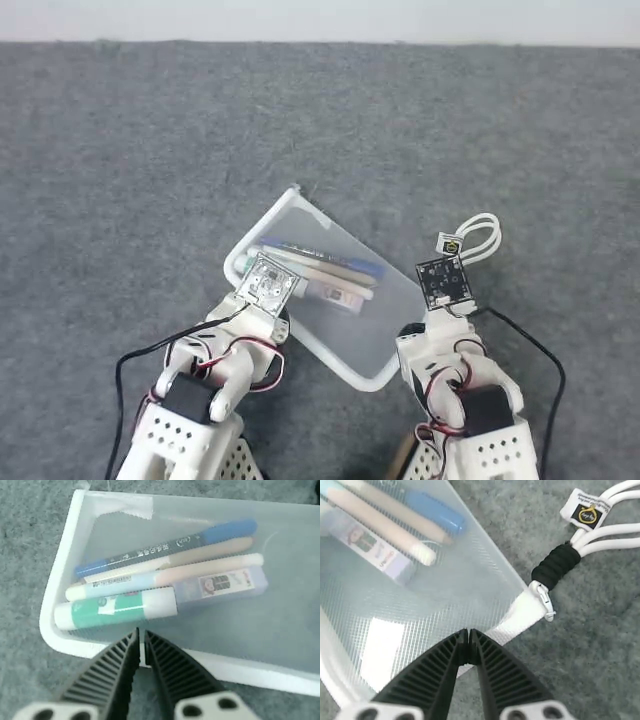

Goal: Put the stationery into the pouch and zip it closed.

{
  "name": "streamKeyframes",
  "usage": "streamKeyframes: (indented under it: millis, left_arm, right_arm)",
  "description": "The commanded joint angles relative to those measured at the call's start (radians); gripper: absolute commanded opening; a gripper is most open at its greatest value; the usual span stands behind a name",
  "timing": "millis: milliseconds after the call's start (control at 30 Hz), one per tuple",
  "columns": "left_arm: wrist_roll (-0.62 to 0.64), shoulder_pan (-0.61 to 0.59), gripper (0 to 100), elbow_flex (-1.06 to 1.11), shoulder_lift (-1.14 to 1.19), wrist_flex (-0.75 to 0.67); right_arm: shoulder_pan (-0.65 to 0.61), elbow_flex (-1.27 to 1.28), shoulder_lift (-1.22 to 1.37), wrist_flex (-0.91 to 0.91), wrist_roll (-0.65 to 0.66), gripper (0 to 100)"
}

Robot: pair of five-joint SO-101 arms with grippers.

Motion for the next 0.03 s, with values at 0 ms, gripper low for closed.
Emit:
streamKeyframes:
  millis: [0]
  left_arm:
    - [-0.005,0.006,1,-0.015,-0.012,0.006]
  right_arm:
    - [0.002,0.021,0.005,0.024,-0.006,0.9]
